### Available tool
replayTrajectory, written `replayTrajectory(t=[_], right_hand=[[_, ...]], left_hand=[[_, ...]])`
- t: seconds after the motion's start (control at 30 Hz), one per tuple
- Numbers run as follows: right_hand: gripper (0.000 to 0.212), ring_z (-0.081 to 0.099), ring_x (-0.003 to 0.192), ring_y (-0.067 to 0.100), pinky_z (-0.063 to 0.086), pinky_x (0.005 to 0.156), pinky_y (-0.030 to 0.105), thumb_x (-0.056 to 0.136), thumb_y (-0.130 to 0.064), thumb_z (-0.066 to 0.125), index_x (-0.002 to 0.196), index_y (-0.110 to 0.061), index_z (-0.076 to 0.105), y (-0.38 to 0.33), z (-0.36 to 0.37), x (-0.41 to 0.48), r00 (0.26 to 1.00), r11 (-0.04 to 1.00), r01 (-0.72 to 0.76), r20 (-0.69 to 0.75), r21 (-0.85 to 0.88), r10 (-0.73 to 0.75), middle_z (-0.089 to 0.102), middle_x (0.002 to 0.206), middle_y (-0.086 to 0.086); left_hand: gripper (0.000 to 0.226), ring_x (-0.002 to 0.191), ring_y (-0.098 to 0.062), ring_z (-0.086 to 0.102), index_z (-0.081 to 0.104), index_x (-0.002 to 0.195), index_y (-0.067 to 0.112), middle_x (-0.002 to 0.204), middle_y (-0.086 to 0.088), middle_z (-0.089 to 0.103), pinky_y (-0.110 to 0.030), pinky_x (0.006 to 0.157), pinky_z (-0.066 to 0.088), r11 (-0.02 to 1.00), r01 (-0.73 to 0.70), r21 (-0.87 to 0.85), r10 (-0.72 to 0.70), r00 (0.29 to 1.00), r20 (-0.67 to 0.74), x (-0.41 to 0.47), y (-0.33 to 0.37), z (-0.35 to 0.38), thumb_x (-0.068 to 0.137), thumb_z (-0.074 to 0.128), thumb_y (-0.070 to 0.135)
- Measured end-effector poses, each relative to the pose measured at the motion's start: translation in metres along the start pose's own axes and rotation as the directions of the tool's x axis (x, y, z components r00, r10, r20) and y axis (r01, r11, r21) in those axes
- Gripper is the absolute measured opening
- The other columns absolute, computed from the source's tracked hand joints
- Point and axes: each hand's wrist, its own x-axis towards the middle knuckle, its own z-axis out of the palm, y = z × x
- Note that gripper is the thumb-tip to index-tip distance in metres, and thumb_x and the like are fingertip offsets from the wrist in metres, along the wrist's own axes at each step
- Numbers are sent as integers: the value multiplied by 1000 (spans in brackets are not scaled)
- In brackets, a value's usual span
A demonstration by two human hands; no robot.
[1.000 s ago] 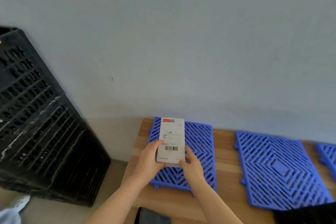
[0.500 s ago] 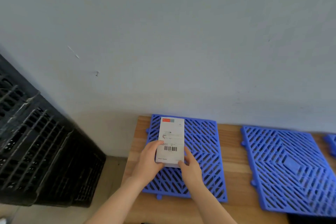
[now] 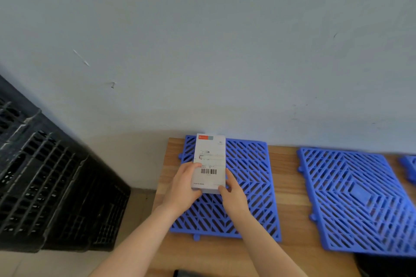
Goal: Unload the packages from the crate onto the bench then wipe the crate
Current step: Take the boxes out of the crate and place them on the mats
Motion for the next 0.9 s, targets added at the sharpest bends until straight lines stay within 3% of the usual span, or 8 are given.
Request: replayTrajectory(t=[0.17,0.23,0.3,0.37,0.43,0.5,0.7,0.9], right_hand=[[57,48,60,4,41,47,17,101,-19,41,151,-33,18,-9,-19,-11,998,998,47,-31,-33,-48,45,143,1],[57,46,56,4,42,47,18,101,-21,42,151,-34,19,-17,-34,-17,995,995,82,-58,-55,-85,42,145,-1],[56,51,57,7,42,45,18,100,-22,44,150,-35,22,-28,-55,-27,989,991,115,-87,-63,-120,44,142,-2],[54,61,79,11,48,57,18,100,-24,44,149,-35,25,-37,-78,-41,975,982,172,-130,-80,-181,45,136,0],[52,52,118,22,50,89,33,99,-27,46,148,-34,29,-45,-105,-58,945,961,247,-187,-127,-268,36,145,2],[50,46,125,26,43,102,42,98,-27,47,146,-33,33,-55,-137,-80,914,939,306,-230,-155,-336,34,147,2],[43,44,125,19,39,104,36,98,-23,49,141,-28,42,-65,-255,-175,759,847,470,-376,-250,-532,36,142,-1],[38,44,124,17,41,100,31,99,-27,47,137,-26,46,-4,-379,-283,691,839,442,-476,-319,-545,33,144,-3]], left_hand=[[73,128,-13,42,45,141,16,140,3,38,-19,103,37,999,7,44,-5,998,-61,-7,20,-12,77,76,5],[70,125,-14,45,52,136,18,135,3,42,-25,105,40,999,-17,37,22,991,-129,-8,36,-18,74,79,4],[63,117,-9,47,56,131,19,130,4,46,-21,101,40,998,-54,29,58,981,-183,-11,59,-25,74,80,6],[54,110,-6,48,58,127,21,126,5,49,-17,94,35,995,-89,54,99,969,-226,-15,86,-30,78,78,12],[47,112,-10,52,59,125,23,123,5,51,-20,90,39,989,-133,59,144,958,-248,-22,116,-32,81,74,15],[42,112,-13,55,58,125,22,123,4,51,-30,92,48,978,-207,7,202,947,-250,-32,150,-32,85,71,14],[35,96,-10,59,60,120,23,114,5,57,-35,84,54,920,-392,-11,364,864,-347,-81,275,-5,87,69,18],[29,88,-12,61,61,114,22,106,4,60,-37,80,55,835,-546,-69,494,799,-342,-158,401,76,86,69,18]])
